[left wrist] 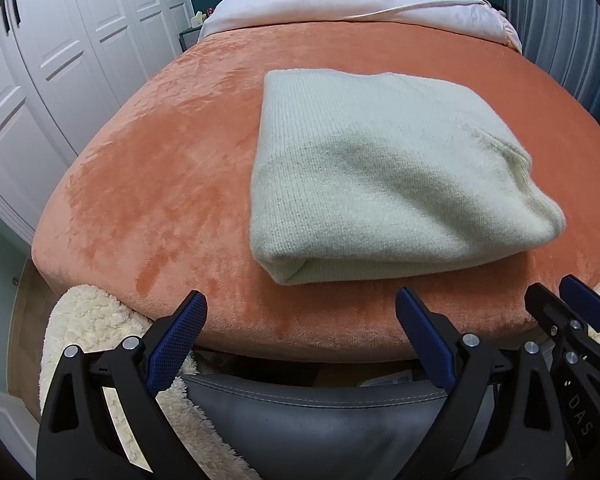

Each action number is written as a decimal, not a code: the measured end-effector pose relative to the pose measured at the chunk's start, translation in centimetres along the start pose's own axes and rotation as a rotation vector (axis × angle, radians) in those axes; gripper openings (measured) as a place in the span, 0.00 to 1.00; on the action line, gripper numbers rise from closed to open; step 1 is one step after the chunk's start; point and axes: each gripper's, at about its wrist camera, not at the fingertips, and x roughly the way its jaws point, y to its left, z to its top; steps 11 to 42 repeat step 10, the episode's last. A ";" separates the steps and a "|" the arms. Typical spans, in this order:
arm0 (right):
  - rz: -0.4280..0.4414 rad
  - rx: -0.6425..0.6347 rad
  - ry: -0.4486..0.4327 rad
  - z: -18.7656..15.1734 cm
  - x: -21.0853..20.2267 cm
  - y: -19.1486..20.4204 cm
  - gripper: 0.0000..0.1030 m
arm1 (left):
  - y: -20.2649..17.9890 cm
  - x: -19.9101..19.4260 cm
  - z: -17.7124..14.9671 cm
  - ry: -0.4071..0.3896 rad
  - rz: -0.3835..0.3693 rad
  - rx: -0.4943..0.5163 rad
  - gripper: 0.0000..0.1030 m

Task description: Fold small clothes

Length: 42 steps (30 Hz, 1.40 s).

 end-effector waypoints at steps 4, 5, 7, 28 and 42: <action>0.001 -0.003 0.000 0.0 0.0 0.1 0.38 | -0.3 0.0 0.0 -0.002 0.011 0.009 0.90; 0.002 -0.006 0.000 0.0 0.0 0.1 0.38 | -0.3 -0.1 -0.1 -0.005 0.009 0.008 0.90; 0.004 -0.010 -0.001 0.1 -0.1 0.0 0.38 | -0.4 -0.2 -0.1 -0.009 0.008 0.010 0.90; 0.008 -0.014 -0.002 0.2 -0.1 0.0 0.38 | -0.5 -0.3 0.0 -0.006 0.002 0.006 0.90; 0.008 -0.014 -0.002 0.2 -0.1 0.0 0.38 | -0.5 -0.3 0.0 -0.006 0.002 0.006 0.90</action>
